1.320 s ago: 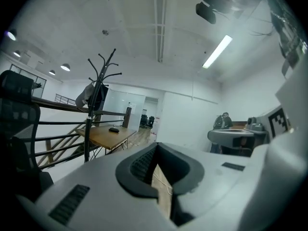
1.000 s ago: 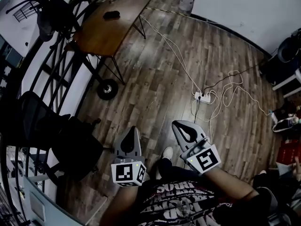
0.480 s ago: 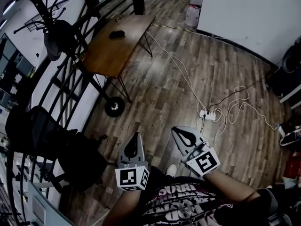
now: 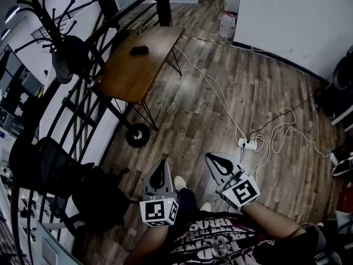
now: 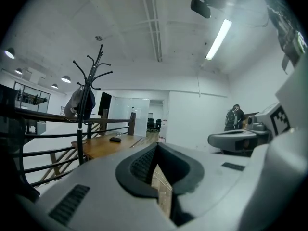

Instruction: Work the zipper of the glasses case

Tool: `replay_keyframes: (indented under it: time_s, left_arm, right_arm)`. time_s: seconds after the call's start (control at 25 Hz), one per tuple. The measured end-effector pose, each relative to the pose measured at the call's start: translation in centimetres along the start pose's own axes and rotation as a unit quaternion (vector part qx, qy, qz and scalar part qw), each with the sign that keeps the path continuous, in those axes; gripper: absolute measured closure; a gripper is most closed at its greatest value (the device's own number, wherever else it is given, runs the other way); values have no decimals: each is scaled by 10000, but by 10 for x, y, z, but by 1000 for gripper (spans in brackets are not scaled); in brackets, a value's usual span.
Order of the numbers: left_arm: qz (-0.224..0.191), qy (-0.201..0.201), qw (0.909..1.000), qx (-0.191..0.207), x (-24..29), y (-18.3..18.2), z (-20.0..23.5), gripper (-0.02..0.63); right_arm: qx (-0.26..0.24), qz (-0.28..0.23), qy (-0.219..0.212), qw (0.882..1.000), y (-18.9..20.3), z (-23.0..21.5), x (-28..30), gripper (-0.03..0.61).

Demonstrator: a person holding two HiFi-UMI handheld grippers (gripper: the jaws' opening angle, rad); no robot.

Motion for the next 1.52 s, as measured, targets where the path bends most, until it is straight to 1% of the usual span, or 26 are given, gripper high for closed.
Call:
replay_keyframes:
  time_s: [0.16, 0.4, 0.56, 0.76, 0.96, 1.16, 1.24, 1.36, 1.52]
  left_arm:
    - [49, 82, 9999, -92, 37, 3, 21, 607]
    - [-12, 340, 9992, -229, 98, 4, 53, 607]
    - [50, 479, 9983, -334, 132, 6, 77, 607]
    - [13, 634, 9969, -468, 172, 1, 113, 607]
    - [-55, 819, 9950, -576, 201, -7, 133, 607]
    - [-94, 929, 9937, -624, 214, -13, 141, 607]
    - [-76, 877, 9942, -626, 219, -8, 146, 607]
    - [-29, 680, 9952, -703, 229, -1, 160, 607]
    - [-47, 379, 9970, -668, 247, -1, 186, 607]
  right_arm:
    - [-25, 82, 28, 10000, 2, -17, 32, 580]
    - [41, 183, 108, 9998, 8, -44, 83, 580]
    - [105, 324, 245, 9991, 13, -59, 116, 580]
    - [-89, 325, 298, 9990, 5, -68, 163, 580]
    - [-223, 87, 525, 9983, -13, -76, 194, 580]
    - [-267, 107, 478, 9984, -15, -80, 213, 580]
    - [-271, 151, 466, 9984, -10, -86, 218, 580]
    - [-168, 254, 493, 9983, 0, -101, 225, 580]
    - [-3, 187, 481, 9987, 5, -122, 252, 580]
Point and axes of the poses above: the fingertips, and each gripper's own axes: x forward along the fingers, z to its left, y out of its underside, the point moved 3 cm from there along -x, backward along the fingers, and after that the axes turned 5 degrees about -z, right-handed, at the moved point
